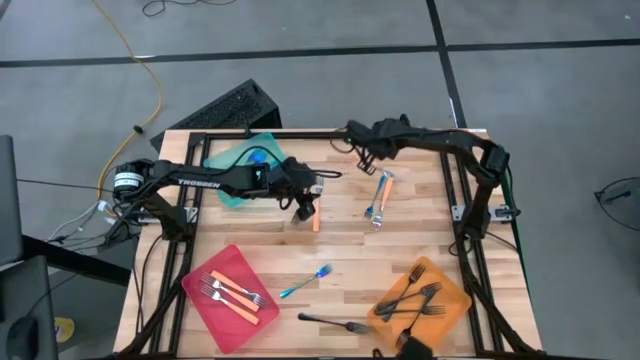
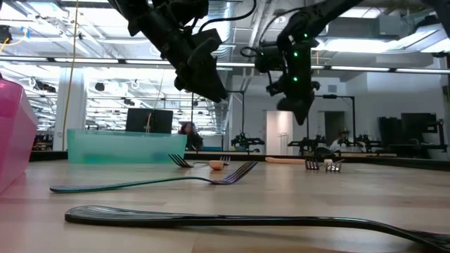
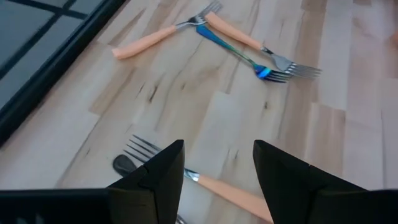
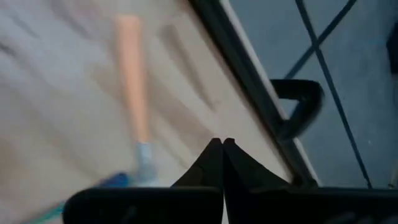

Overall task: Sort silverware by color (type)
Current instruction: Adjust the forks on the table

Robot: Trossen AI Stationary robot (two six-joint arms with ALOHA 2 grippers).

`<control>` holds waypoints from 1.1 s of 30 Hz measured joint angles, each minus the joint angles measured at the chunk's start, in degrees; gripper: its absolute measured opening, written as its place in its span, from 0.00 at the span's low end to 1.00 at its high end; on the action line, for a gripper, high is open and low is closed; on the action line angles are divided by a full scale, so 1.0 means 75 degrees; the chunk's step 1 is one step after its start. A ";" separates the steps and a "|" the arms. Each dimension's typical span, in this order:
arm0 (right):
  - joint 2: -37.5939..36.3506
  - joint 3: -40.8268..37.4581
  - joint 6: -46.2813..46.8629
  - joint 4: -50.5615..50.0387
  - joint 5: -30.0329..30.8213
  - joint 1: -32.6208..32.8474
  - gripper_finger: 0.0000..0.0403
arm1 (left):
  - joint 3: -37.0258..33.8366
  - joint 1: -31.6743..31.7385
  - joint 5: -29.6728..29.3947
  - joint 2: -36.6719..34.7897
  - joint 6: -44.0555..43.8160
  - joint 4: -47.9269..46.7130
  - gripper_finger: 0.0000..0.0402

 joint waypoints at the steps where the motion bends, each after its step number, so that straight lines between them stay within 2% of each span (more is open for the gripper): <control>1: 0.0001 0.0000 -0.0123 -0.0010 0.0001 -0.0179 0.05 | 0.0000 0.0033 0.0006 0.0000 0.0001 0.0000 0.44; 4: 0.0189 0.0014 -0.0271 -0.0063 -0.0040 -0.0688 0.06 | 0.0000 0.0089 0.0039 0.0000 -0.0149 -0.0006 0.44; 9: 0.0630 0.0005 0.0401 -0.0615 -0.0791 -0.1001 0.04 | 0.0000 0.0072 0.0067 0.0000 -0.0123 -0.0005 0.44; 12: 0.1046 0.0008 0.0510 -0.0706 -0.0808 -0.0862 0.04 | 0.0000 0.0080 0.0058 0.0000 -0.0123 -0.0006 0.44; 15: 0.1398 0.0020 0.0515 -0.0793 -0.1372 -0.0704 0.04 | 0.0000 0.0080 0.0045 0.0000 -0.0120 -0.0004 0.44; 19: 0.1843 0.0309 0.0510 -0.0985 -0.1597 -0.0266 0.04 | 0.0000 0.0077 0.0052 0.0000 -0.0094 -0.0003 0.44; 22: 0.1988 0.0706 0.0190 -0.0851 -0.2382 0.0173 0.05 | 0.0000 0.0077 0.0047 0.0000 -0.0001 -0.0004 0.44; 26: 0.2101 0.1400 -0.0251 -0.0468 -0.2950 0.0781 0.04 | 0.0000 0.0077 0.0044 0.0000 -0.0009 -0.0010 0.44; 28: 0.2066 0.1690 -0.0608 -0.0229 -0.2840 0.1087 0.04 | 0.0000 0.0074 0.0051 0.0000 -0.0055 -0.0058 0.44; 31: 0.1876 0.1925 -0.0624 -0.0143 -0.1930 0.1173 0.04 | 0.0000 0.0043 0.0136 -0.0005 -0.0043 -0.0085 0.44; 33: 0.1845 0.1990 -0.0152 -0.0256 -0.1383 0.0931 0.04 | 0.0000 0.0042 0.0234 -0.0005 -0.0047 -0.0076 0.44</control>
